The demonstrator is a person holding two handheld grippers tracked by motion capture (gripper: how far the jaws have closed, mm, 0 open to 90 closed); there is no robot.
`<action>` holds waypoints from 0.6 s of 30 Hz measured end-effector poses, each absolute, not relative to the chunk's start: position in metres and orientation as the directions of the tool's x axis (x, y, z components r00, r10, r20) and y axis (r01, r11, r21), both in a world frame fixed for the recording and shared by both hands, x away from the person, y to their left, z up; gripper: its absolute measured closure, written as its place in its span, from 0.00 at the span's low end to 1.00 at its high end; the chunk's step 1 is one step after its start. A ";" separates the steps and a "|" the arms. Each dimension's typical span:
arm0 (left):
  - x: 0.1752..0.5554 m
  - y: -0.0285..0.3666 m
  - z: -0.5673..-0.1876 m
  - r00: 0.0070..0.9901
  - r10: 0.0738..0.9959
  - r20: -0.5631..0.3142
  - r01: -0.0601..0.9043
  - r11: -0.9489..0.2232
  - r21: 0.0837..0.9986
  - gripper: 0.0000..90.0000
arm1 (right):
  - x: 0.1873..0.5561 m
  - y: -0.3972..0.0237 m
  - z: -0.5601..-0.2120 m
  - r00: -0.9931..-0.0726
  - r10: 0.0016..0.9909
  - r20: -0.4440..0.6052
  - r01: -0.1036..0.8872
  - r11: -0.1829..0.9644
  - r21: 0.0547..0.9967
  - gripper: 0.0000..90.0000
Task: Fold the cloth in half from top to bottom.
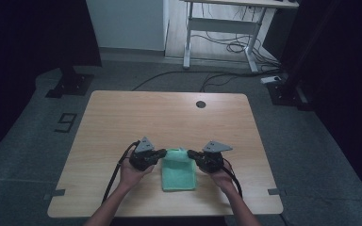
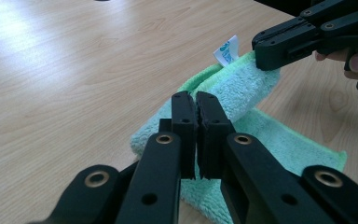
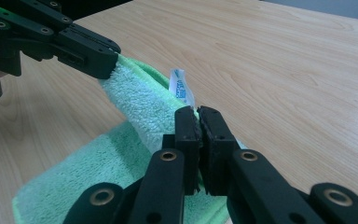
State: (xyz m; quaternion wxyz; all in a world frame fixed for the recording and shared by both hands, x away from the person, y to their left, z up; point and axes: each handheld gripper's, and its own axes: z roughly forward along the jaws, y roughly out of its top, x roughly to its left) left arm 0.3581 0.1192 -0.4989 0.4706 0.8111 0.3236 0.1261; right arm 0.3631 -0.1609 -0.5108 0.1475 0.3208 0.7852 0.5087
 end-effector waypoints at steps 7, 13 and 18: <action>0.354 0.120 -0.502 0.753 0.649 -0.110 0.419 -0.343 0.841 0.96 | 0.356 -0.160 -0.517 -0.756 0.646 0.110 0.364 0.273 0.891 0.95; 0.353 0.119 -0.502 0.755 0.648 -0.104 0.411 -0.343 0.845 0.97 | 0.356 -0.161 -0.518 -0.753 0.648 0.116 0.371 0.272 0.888 0.95; 0.346 0.119 -0.500 0.759 0.643 -0.100 0.402 -0.342 0.849 0.97 | 0.351 -0.162 -0.516 -0.756 0.644 0.117 0.367 0.270 0.890 0.95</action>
